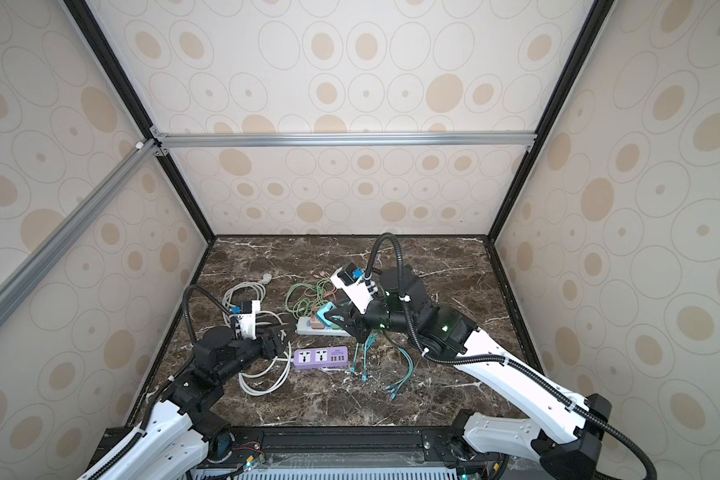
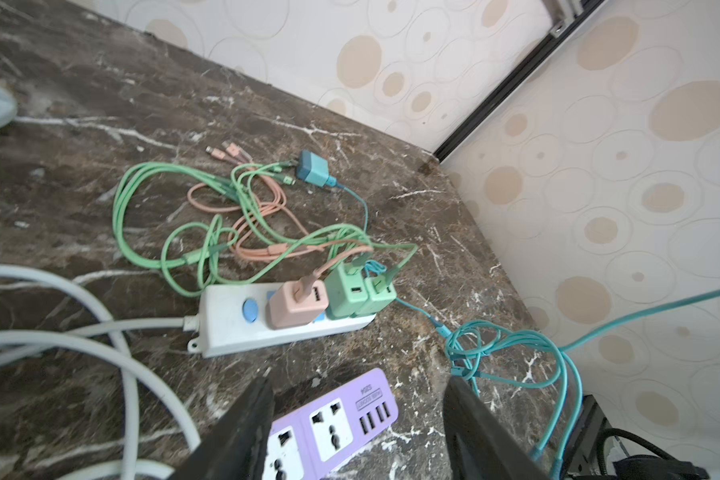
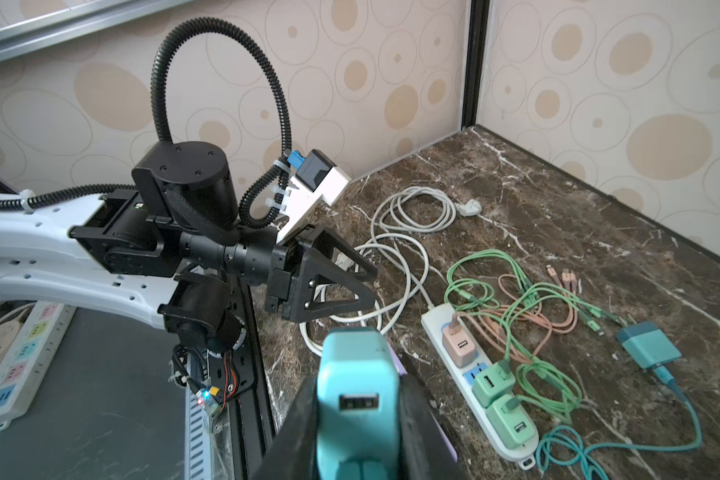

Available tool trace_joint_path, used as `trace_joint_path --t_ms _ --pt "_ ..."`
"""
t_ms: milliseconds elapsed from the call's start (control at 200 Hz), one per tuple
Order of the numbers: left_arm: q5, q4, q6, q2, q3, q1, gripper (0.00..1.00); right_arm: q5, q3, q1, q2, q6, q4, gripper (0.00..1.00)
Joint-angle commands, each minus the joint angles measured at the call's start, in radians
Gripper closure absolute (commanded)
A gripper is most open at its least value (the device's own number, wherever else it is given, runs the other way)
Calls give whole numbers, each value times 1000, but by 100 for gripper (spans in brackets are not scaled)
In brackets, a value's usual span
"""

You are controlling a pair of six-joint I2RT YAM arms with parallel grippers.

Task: Insert the plug
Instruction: 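Carry the teal charger toward the purple strip with the right gripper while left withdraws, then lower the teal charger with the right gripper onto the purple strip socket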

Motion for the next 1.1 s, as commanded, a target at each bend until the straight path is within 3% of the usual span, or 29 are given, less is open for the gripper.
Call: trace_joint_path --t_ms 0,235,565,855,1090 --pt "-60 -49 -30 -20 -33 -3 36 -34 -48 24 -5 -18 -39 100" --pt "-97 -45 -59 -49 -91 -3 38 -43 -168 69 -1 -11 23 100" --pt "-54 18 -74 -37 -140 -3 40 -34 -221 96 39 -13 27 100" --pt "-12 68 -87 -5 -176 -3 47 -18 -262 96 181 -15 144 100" --pt "52 171 -94 77 -202 -2 51 27 -230 95 331 -87 189 100"
